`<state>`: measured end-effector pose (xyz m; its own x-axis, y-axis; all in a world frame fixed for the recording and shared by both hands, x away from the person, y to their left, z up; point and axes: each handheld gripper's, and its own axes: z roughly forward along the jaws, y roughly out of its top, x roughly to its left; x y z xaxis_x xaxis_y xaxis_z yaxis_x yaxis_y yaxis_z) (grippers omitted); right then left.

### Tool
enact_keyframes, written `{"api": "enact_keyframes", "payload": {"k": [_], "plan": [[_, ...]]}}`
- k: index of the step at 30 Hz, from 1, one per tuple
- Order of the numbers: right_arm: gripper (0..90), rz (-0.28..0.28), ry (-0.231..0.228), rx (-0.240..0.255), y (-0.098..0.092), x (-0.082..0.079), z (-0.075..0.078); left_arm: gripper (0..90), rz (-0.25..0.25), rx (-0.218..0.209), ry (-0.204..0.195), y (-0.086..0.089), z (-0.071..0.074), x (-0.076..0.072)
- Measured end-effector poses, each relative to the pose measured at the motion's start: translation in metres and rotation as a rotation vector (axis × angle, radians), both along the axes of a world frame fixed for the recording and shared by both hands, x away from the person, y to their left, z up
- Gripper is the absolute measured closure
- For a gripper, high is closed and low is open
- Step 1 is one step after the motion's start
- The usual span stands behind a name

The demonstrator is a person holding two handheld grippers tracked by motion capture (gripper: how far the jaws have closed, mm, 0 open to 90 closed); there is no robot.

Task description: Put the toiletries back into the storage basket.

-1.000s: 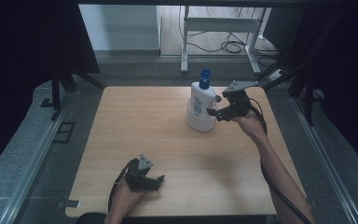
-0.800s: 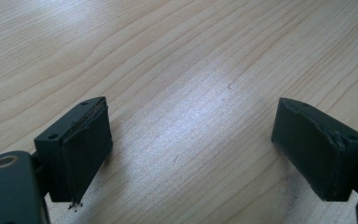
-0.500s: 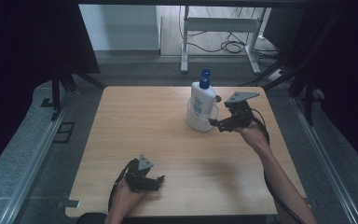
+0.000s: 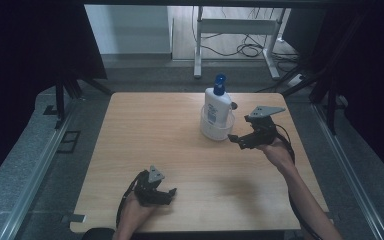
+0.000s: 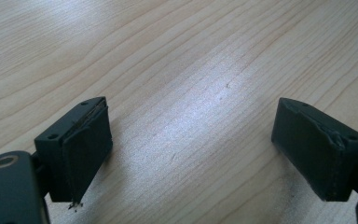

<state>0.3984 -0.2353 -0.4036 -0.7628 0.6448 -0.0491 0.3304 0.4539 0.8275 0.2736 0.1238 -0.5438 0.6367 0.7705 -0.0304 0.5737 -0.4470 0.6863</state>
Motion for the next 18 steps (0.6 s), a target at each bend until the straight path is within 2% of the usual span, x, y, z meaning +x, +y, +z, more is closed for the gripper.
{"api": "enact_keyframes", "payload": {"k": [12,18], "plan": [[0.6,-0.001,0.005,-0.027,-0.012,-0.02,-0.006,11.5,0.0,0.002,-0.002,0.0,0.0,0.0],[0.0,-0.009,0.01,-0.019,-0.02,-0.03,-0.008,11.4,0.003,0.0,-0.001,0.0,0.0,-0.001]]}}
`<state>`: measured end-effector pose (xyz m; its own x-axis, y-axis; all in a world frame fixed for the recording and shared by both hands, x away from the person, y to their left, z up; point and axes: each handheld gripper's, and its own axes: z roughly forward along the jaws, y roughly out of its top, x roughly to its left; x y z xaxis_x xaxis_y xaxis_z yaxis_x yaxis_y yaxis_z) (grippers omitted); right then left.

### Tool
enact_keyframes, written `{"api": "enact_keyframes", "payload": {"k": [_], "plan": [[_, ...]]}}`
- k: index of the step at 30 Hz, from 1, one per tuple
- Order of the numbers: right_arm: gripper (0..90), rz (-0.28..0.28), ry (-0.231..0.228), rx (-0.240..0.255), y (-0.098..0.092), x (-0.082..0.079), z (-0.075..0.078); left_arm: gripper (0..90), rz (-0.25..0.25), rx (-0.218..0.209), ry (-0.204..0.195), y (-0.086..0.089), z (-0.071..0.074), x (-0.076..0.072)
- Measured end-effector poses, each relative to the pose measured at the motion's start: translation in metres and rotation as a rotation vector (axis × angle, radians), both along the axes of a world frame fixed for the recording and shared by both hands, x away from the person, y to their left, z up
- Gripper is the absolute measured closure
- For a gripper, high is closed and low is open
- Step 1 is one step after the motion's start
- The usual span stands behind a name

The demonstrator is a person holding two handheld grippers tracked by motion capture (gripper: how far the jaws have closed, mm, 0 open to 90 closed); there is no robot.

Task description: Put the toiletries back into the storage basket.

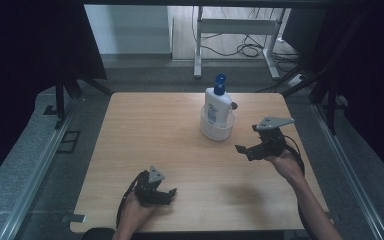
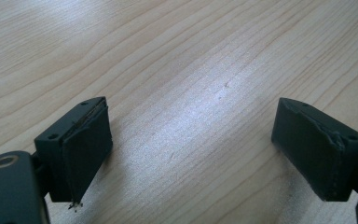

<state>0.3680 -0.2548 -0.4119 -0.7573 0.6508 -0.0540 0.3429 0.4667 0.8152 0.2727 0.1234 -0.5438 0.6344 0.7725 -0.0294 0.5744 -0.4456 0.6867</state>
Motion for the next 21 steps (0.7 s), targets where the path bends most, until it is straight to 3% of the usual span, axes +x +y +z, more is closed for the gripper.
{"api": "enact_keyframes", "payload": {"k": [10,21], "plan": [[0.0,-0.012,0.017,-0.013,-0.01,-0.014,-0.007,11.5,0.002,0.0,-0.001,0.0,0.0,0.0],[0.0,-0.028,0.017,-0.063,-0.019,-0.028,-0.018,11.4,0.002,0.002,-0.002,0.0,0.0,0.0]]}}
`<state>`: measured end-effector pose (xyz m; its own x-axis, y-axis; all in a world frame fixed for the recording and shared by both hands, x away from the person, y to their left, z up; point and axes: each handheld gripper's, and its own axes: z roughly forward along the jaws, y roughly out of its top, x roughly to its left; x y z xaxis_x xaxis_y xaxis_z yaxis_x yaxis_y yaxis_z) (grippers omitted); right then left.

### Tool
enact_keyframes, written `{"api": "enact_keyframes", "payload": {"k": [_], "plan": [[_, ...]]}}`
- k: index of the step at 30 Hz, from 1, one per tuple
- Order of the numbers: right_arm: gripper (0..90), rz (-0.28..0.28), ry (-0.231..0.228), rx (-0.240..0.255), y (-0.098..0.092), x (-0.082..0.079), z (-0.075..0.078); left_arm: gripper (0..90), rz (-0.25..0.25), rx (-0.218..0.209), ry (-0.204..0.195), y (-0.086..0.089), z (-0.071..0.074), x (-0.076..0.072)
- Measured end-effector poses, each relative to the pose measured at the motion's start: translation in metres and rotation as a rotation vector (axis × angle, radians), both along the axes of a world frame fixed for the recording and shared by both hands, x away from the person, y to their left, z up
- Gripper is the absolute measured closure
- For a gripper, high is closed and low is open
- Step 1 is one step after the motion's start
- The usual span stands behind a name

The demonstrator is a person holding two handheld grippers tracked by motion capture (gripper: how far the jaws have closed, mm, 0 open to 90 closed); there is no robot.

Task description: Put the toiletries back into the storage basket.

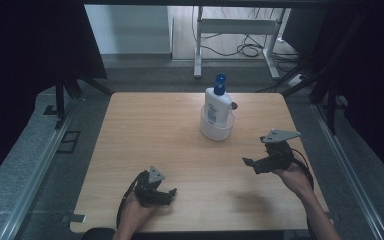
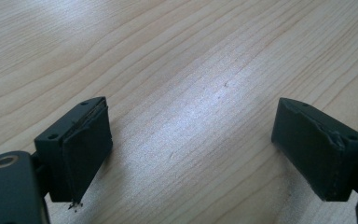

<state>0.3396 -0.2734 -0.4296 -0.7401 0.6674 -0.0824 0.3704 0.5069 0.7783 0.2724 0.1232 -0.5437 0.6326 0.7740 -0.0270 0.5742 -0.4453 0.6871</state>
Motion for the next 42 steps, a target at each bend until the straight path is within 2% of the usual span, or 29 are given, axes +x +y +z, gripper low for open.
{"api": "enact_keyframes", "payload": {"k": [6,15,20,32,42], "plan": [[0.0,-0.004,0.001,-0.019,-0.004,-0.009,-0.006,11.4,-0.002,0.001,0.001,0.0,0.0,0.0],[0.0,-0.022,0.018,0.008,-0.016,-0.021,-0.019,11.5,-0.001,-0.001,0.003,0.0,0.0,0.0],[0.0,-0.035,0.044,0.025,-0.022,-0.028,-0.031,11.5,-0.002,0.0,0.0,0.0,0.0,0.0],[0.0,-0.045,0.062,0.033,-0.024,-0.039,-0.049,11.5,0.001,-0.001,0.001,0.0,0.0,0.0],[0.0,-0.053,0.087,0.045,-0.023,-0.045,-0.072,11.5,0.0,0.0,0.002,0.0,0.0,0.0]]}}
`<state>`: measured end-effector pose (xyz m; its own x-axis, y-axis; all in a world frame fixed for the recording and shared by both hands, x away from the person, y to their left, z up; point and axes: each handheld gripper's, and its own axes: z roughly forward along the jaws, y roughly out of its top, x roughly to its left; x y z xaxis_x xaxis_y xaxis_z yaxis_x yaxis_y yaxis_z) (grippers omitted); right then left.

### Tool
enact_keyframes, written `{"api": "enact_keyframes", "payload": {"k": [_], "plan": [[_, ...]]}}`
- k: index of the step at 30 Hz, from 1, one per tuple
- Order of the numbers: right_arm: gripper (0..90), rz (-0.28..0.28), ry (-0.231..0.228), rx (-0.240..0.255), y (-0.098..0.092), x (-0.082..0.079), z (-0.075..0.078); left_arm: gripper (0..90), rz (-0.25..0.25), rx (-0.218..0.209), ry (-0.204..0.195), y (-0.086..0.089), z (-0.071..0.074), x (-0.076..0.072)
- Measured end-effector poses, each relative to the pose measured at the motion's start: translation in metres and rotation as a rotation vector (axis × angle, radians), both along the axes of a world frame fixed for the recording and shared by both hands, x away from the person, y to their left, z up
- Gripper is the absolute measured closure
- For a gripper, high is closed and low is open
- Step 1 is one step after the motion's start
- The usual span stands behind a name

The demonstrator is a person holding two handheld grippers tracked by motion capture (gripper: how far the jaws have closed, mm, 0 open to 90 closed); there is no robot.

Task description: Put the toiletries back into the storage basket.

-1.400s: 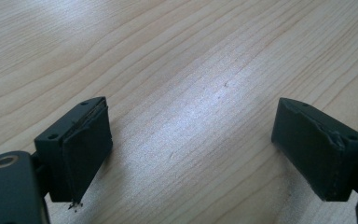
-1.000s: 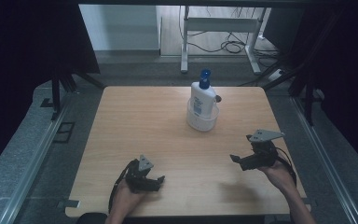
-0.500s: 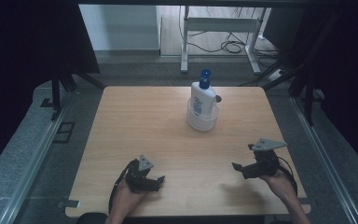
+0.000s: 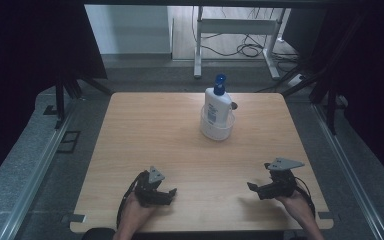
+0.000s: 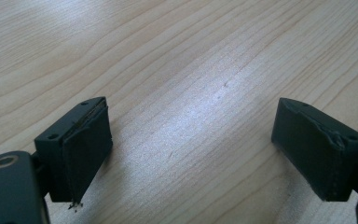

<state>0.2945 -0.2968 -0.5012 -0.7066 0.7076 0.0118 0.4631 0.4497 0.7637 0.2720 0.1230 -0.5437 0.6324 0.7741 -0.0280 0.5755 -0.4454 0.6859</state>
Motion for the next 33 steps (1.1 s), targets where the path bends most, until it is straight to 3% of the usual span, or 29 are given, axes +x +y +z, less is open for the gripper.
{"api": "enact_keyframes", "payload": {"k": [16,23,26,33], "plan": [[0.0,0.013,0.036,-0.003,0.007,-0.005,-0.028,11.5,0.002,-0.001,0.001,0.0,0.0,0.0],[0.0,0.027,0.06,-0.034,0.01,-0.007,-0.04,11.4,0.002,-0.001,0.0,0.0,0.0,0.0],[0.0,0.037,0.057,-0.07,0.013,-0.008,-0.042,11.4,0.003,-0.001,0.0,0.0,0.0,0.0],[0.0,0.043,0.054,-0.077,0.013,-0.008,-0.042,11.4,0.003,-0.001,0.0,0.0,0.0,0.0]]}}
